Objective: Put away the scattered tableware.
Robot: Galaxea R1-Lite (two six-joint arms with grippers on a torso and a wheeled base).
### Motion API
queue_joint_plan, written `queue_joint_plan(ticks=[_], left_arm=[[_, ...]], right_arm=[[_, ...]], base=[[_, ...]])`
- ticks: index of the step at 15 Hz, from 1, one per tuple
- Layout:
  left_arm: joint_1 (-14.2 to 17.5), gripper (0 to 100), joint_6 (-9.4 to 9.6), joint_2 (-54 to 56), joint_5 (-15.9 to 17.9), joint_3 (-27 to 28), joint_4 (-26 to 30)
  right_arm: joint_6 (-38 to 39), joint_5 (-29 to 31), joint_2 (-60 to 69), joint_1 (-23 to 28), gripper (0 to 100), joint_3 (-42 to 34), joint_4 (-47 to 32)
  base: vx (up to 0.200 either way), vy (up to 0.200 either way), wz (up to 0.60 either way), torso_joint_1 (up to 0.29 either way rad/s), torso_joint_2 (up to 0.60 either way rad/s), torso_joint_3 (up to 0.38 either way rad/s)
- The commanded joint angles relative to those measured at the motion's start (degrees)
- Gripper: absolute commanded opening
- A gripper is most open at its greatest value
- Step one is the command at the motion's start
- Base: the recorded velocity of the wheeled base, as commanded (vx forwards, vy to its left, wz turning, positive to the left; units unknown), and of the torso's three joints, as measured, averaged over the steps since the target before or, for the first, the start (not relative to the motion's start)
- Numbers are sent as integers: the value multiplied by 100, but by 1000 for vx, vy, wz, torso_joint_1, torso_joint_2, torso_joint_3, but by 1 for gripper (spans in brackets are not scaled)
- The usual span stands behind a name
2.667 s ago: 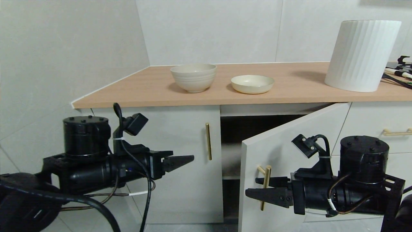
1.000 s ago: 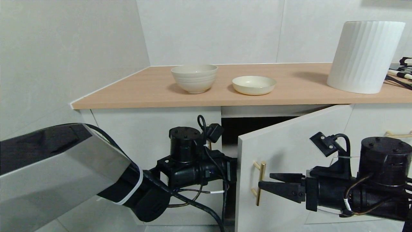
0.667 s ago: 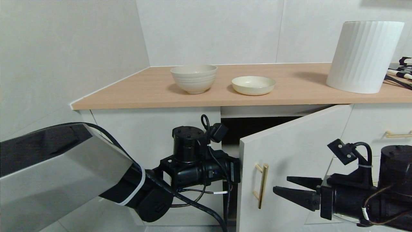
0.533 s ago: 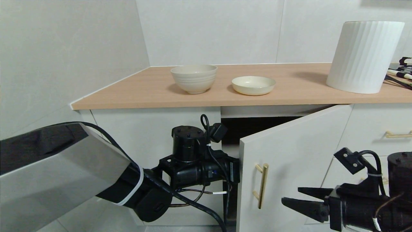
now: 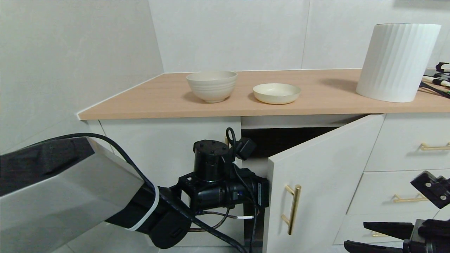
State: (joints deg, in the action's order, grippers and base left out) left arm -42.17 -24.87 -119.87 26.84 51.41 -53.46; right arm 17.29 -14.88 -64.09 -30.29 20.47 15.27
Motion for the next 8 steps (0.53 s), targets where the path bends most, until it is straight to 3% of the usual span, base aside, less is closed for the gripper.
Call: queue_joint_plan(ticks=[1,5,8], left_arm=[[-11,0,-9,34,-4,-8,2],[-20,0,0,8,5,98,28],[-55,0,-9,-186,-4,484,371]], right_arm=[[3,3,107,-12,100,1,2],[3,3,124,-12,100,1,2],[3,3,212,-12,100,1,2]], base=[[-200,0,0,7,-7,7],[-200,0,0,1,5,0],[0,0,0,0,0,0]])
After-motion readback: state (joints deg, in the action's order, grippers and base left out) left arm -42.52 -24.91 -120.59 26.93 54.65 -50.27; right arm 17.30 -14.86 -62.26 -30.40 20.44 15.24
